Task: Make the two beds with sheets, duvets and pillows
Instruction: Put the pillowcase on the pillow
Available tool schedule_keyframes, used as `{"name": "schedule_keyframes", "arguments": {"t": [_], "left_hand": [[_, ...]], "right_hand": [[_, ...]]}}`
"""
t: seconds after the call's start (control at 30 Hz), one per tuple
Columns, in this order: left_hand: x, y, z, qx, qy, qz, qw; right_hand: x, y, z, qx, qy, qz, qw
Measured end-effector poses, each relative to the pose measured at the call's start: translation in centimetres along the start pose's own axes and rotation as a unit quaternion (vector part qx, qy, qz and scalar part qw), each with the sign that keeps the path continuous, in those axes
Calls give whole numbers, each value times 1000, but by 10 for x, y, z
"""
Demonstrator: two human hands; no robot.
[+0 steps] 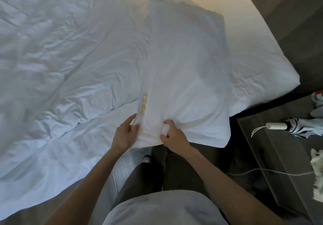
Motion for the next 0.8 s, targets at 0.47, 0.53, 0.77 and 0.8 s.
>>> {"name": "schedule_keyframes", "arguments": {"t": [0.47, 0.53, 0.77, 0.8], "left_hand": [[15, -46, 59, 20, -19, -74, 997], [5, -60, 85, -8, -17, -69, 997], [-45, -144, 155, -50, -26, -62, 996], [-54, -158, 164, -46, -25, -59, 997]], "right_hand": [[98, -17, 23, -32, 17, 184, 982], [121, -26, 32, -49, 15, 212, 976], [192, -86, 83, -112, -40, 242, 963], [201, -96, 89, -122, -54, 234, 963]]}}
Point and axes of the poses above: each hand's wrist, its own y-axis away from the middle knuckle, its own x-axis out of the back of the hand, z = x × y, the point moved 1 cm from there along -y, towards the middle knuckle, and after that the axes turned 13 degrees about y, right-handed, at the moved point
